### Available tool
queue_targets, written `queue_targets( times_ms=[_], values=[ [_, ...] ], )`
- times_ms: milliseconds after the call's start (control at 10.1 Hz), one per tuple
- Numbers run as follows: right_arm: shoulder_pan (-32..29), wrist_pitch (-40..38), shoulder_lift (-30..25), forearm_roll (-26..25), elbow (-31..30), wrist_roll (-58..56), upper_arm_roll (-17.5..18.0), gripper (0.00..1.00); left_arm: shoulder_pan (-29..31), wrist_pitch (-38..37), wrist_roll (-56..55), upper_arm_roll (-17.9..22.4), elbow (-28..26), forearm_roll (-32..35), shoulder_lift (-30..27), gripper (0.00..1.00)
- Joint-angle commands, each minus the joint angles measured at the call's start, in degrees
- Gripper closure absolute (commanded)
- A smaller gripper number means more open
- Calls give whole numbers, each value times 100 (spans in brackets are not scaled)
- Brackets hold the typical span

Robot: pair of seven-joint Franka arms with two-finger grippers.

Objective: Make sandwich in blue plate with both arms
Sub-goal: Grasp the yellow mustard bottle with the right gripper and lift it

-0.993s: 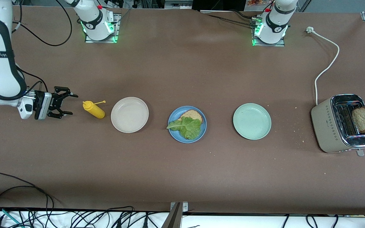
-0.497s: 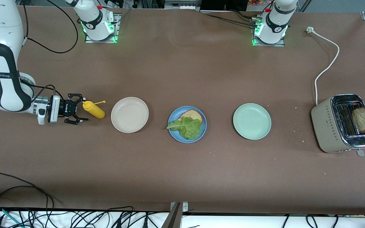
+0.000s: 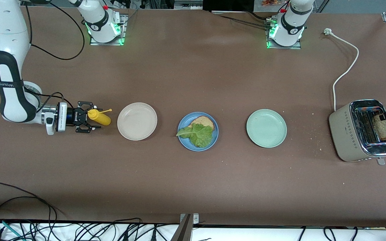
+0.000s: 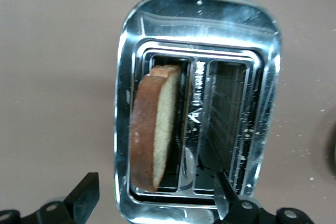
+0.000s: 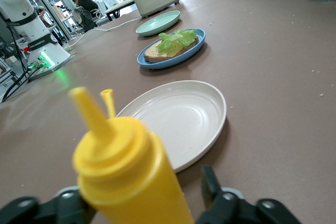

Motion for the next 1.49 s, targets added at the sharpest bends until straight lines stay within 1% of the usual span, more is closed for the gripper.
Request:
queue_targets(
  times_ms=[0, 99, 199, 298, 397, 497, 596, 695, 894, 993, 1093, 1291, 1391],
  values=[
    [19, -108, 174, -132, 512, 43, 40, 100, 20, 11, -55, -29, 22, 586, 121, 4],
    [55, -73, 165, -212, 592, 130, 40, 100, 11, 19, -64, -29, 30, 543, 156, 4],
    [81, -64, 165, -308, 671, 505, 32, 100, 2, 19, -82, -38, 39, 516, 209, 6],
    [247, 41, 165, -579, 941, 926, 31, 100, 2, 19, -169, -38, 48, 507, 261, 9],
    [440, 199, 113, -869, 1188, 1392, 14, 100, 2, 19, -196, -38, 65, 507, 314, 10],
    [607, 392, 95, -1333, 1477, 1970, 14, 100, 11, 19, -196, -38, 83, 481, 315, 12],
    [800, 446, 94, -1738, 1759, 2437, 14, 100, 37, 19, -205, -38, 101, 298, 315, 17],
    [1124, 586, 68, -2125, 1996, 2973, -47, 100, 72, 28, -205, -29, 101, 113, 323, 21],
    [1722, 613, 77, -3055, 2637, 4194, -179, 100, 72, 28, -248, -29, 101, 103, 324, 29],
    [1942, 622, 103, -3634, 2875, 4739, -179, 100, 64, 28, -310, -29, 101, 94, 332, 36],
    [2214, 718, 129, -4110, 3034, 5276, -171, 100, 64, 28, -319, -29, 101, 94, 358, 41],
    [2934, 1043, 138, -5217, 3193, 6086, -162, 100, 64, 28, -328, -29, 101, 103, 367, 59],
    [3207, 1096, 156, -5631, 3238, 6551, -162, 100, 64, 28, -328, -29, 101, 103, 367, 68]
  ],
)
